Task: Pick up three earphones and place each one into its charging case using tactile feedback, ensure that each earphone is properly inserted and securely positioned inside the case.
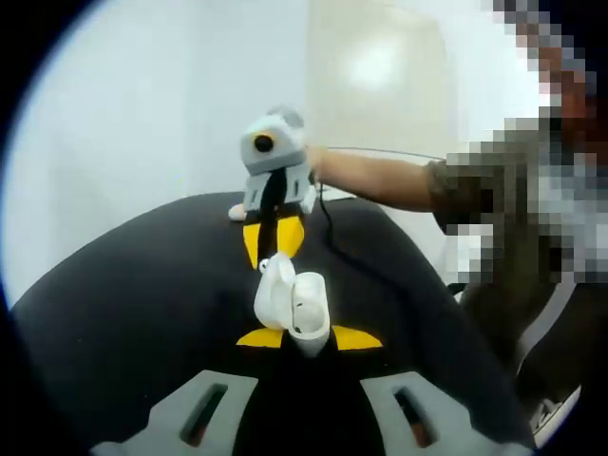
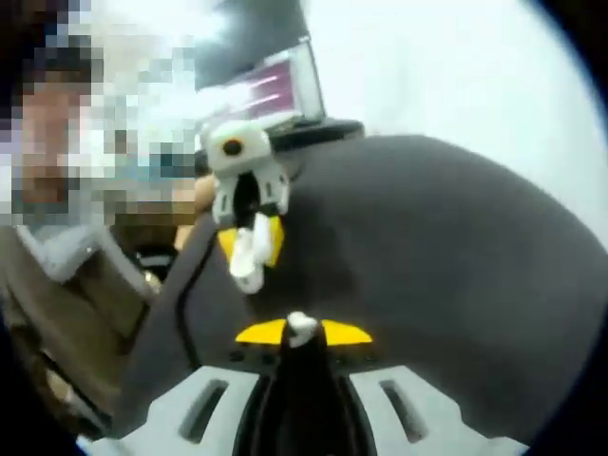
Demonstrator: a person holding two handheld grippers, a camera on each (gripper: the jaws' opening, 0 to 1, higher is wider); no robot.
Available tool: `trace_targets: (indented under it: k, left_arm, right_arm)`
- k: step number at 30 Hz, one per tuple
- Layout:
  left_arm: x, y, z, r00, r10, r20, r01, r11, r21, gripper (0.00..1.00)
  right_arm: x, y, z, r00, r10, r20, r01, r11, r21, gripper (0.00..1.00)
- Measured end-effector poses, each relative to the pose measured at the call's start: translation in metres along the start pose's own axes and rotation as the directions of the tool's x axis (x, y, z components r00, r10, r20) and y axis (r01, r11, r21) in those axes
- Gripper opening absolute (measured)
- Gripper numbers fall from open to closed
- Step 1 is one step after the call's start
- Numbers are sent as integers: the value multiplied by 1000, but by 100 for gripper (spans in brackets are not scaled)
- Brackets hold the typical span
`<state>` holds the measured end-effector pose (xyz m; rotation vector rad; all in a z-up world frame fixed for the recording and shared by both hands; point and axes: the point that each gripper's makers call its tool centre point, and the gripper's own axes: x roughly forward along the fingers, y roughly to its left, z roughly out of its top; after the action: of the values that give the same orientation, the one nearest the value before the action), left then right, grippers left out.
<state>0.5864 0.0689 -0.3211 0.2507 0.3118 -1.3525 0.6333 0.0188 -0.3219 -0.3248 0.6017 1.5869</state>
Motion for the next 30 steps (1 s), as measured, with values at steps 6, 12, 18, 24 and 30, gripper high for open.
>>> trace_targets:
  k: [6, 12, 18, 24, 30]
  left_arm:
    - [0, 0, 0, 1000, -2, -1, 2, 1000, 1, 14]
    - [1, -1, 0, 1000, 0, -2, 0, 1000, 3, 14]
    - [1, -1, 0, 1000, 1, -1, -1, 1000, 1, 14]
    - [1, -1, 0, 1000, 2, 0, -2, 1000, -4, 14]
    - [1, -1, 0, 1000, 4, -2, -4, 1000, -1, 14]
  right_arm:
    - [-3, 8, 3, 1000, -6, 18, 6, 1000, 24, 13]
    - [-26, 17, 36, 971, -113, 213, 143, 981, -128, 12]
    - [-24, 53, 65, 940, -85, 329, 189, 937, -295, 12]
    - [-17, 70, 86, 933, -124, 339, 295, 803, -518, 12]
    - [-8, 64, 75, 944, -158, 289, 301, 769, -564, 12]
